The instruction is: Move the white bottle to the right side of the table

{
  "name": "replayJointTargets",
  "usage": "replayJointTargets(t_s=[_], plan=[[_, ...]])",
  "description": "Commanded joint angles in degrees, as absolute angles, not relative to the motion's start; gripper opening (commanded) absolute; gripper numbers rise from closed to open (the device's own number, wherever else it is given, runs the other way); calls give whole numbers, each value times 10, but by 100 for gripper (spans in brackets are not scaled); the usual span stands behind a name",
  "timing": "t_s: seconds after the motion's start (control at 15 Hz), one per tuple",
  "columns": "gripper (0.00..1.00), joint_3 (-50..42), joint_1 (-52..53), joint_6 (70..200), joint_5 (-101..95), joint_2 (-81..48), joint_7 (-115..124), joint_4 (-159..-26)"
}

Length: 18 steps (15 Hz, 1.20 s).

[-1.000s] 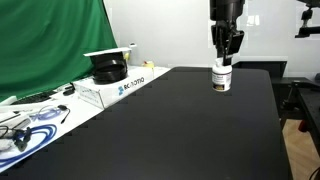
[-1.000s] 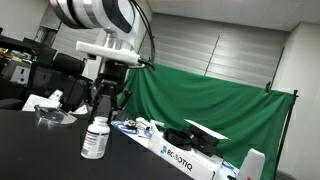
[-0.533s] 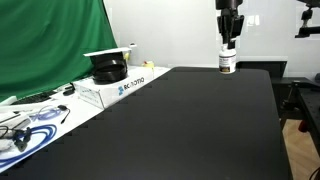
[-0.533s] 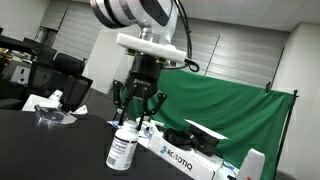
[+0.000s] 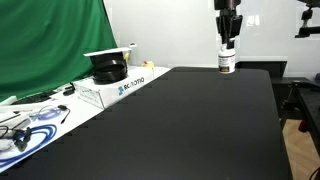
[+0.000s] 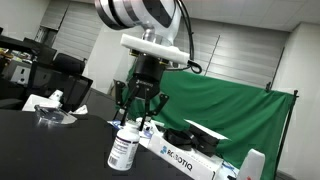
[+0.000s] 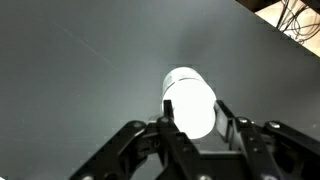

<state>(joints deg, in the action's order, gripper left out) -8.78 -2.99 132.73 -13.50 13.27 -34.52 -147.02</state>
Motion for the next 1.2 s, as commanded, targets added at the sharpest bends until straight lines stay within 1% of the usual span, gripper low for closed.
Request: replayJointTargets(t_s=[0.0, 0.2, 0.53, 0.93, 1.13], plan=[[19, -85, -32, 1327, -134, 133, -346, -1470], [19, -90, -35, 1349, -133, 42, -347, -1412], [19, -78, -46, 1431, -93, -97, -380, -1317], [19, -41, -67, 1481, -86, -230, -372, -1184], [19, -24, -82, 1483, -82, -276, -376, -1131]])
